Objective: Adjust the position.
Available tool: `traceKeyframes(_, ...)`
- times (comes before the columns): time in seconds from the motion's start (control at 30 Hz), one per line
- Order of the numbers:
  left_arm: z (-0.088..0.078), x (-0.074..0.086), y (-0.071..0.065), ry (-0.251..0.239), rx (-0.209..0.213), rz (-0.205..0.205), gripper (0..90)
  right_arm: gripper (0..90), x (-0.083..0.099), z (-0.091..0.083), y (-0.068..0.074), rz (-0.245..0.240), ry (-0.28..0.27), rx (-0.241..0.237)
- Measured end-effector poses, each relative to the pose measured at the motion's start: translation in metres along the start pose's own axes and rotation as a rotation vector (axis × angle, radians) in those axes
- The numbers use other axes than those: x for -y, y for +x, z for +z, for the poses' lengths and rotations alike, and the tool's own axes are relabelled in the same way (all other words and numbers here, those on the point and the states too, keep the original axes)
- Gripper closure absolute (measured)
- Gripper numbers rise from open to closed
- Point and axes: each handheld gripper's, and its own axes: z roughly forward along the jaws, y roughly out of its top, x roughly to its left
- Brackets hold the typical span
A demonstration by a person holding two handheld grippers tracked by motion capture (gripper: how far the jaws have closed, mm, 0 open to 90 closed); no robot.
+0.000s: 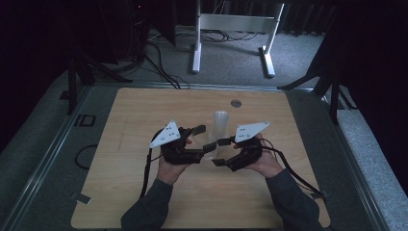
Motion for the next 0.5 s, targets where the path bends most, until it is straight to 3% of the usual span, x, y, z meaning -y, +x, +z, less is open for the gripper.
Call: traceKeyframes(0.5, -0.014, 0.006, 0.008, 0.035, -0.086, 0.024, 27.9, 25.7, 0.009, -0.006, 0.0, -0.002, 0.035, 0.072)
